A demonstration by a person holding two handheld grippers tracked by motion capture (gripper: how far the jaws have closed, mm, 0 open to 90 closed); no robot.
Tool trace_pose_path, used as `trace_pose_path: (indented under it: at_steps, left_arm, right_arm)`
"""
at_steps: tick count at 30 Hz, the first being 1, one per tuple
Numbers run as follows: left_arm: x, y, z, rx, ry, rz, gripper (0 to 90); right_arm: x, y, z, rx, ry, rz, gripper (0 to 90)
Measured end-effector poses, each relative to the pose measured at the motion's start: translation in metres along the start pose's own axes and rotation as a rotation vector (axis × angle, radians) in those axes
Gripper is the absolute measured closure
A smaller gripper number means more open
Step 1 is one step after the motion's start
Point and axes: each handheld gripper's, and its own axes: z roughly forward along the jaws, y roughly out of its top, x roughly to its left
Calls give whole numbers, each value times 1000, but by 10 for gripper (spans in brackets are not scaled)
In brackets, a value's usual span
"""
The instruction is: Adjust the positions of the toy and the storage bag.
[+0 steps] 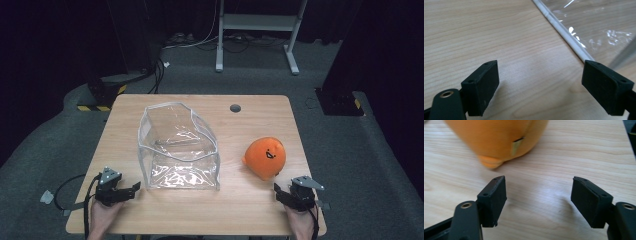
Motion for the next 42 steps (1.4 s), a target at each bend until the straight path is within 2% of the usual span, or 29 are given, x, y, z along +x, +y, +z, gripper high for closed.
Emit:
trace_pose_path:
  at_steps: [1, 2, 4, 5, 7, 8, 14, 16, 19, 20, 23, 26, 28, 31, 32, 35, 37, 38, 42]
  left_arm:
    - [-1, -1, -3, -1, -2, 7, 145]
    - [-4, -2, -4, -17, -2, -15, 145]
    - [-7, -4, -9, -16, -12, -8, 145]
    - [-9, -6, -11, -19, -15, -15, 145]
    - [-9, -8, -18, 23, -29, 50, 145]
    - [-2, -6, -26, 115, -55, 186, 146]
    - [-12, -13, -33, 108, -78, 186, 151]
    - [-15, -14, -34, 114, -87, 192, 165]
    - [-20, -16, -33, 112, -100, 195, 236]
    - [-21, -16, -33, 113, -104, 198, 260]
    - [-25, -16, -32, 121, -114, 214, 276]
    - [-27, -16, -30, 115, -121, 208, 280]
    - [-30, -15, -28, 117, -126, 209, 292]
    - [-31, -15, -26, 120, -131, 204, 317]
    - [-32, -16, -24, 124, -138, 200, 347]
    - [-33, -16, -23, 132, -136, 205, 366]
    - [-33, -16, -23, 142, -137, 216, 371]
    - [-34, -16, -22, 135, -139, 206, 387]
    - [-34, -16, -21, 136, -145, 199, 427]
  right_arm:
    - [2, -1, -1, -6, 8, -1, 305]
    - [4, -2, -2, -7, 18, -4, 315]
    - [7, -2, -3, -10, 28, -12, 328]
    - [12, -3, -5, -11, 41, -23, 338]
    - [15, -4, -5, -15, 47, -30, 340]
    - [20, -4, -7, -20, 62, -39, 347]
    - [31, -5, -8, -15, 98, -62, 368]
    - [38, -6, -8, -12, 128, -73, 383]
    - [44, -6, -8, -9, 145, -84, 401]
    - [49, -4, -7, -7, 171, -107, 426]
    - [57, -1, -5, -9, 203, -119, 433]
    - [62, 2, -3, -9, 228, -130, 438]
    - [72, 7, 2, -6, 266, -151, 439]
    - [80, 10, 6, -3, 291, -167, 428]
    - [89, 13, 10, -4, 300, -178, 396]
    - [100, 18, 16, -2, 313, -195, 372]
    - [103, 20, 18, -1, 325, -199, 374]
    - [111, 23, 22, 11, 352, -209, 371]
    - [119, 25, 27, 20, 379, -231, 392]
